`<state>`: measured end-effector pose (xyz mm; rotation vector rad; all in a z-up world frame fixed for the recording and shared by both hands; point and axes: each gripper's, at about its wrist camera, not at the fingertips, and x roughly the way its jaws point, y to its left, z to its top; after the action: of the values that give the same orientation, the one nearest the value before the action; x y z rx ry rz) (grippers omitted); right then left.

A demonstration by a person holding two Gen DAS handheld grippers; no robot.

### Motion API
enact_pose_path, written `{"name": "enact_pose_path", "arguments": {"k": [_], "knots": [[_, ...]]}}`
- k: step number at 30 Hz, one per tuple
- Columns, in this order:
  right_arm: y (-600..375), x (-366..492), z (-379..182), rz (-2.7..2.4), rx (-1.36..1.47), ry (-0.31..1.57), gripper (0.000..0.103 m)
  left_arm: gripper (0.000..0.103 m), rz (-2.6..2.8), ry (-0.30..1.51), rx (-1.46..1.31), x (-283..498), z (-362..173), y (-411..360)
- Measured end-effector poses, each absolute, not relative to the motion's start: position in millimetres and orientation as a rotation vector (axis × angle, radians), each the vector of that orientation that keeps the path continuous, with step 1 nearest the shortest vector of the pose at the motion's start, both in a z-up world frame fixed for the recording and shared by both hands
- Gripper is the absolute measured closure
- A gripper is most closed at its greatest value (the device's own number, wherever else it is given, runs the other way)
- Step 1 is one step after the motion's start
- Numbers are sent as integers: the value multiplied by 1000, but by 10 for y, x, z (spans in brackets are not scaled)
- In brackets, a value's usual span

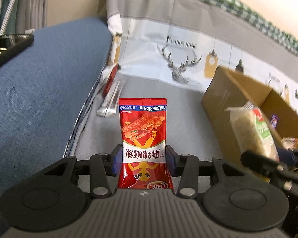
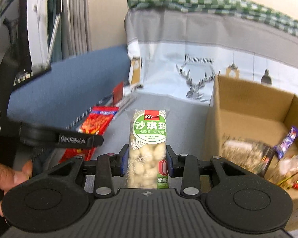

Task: Organize snacks
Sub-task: 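Carry the red packet and white bar over the cardboard box with both grippers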

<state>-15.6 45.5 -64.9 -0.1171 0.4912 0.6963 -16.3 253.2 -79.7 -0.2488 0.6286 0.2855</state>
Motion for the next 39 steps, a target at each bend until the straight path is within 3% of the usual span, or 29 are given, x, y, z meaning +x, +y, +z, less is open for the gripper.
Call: {"name": "enact_pose_path", "arguments": {"k": [12,39], "knots": [[154,-183,-315,689,-46,323,65,54,279,545,-186,-316,-611,2303],[-638,223,-106,543,179,268,65,54,232,529,-113,3,55,1557]]}}
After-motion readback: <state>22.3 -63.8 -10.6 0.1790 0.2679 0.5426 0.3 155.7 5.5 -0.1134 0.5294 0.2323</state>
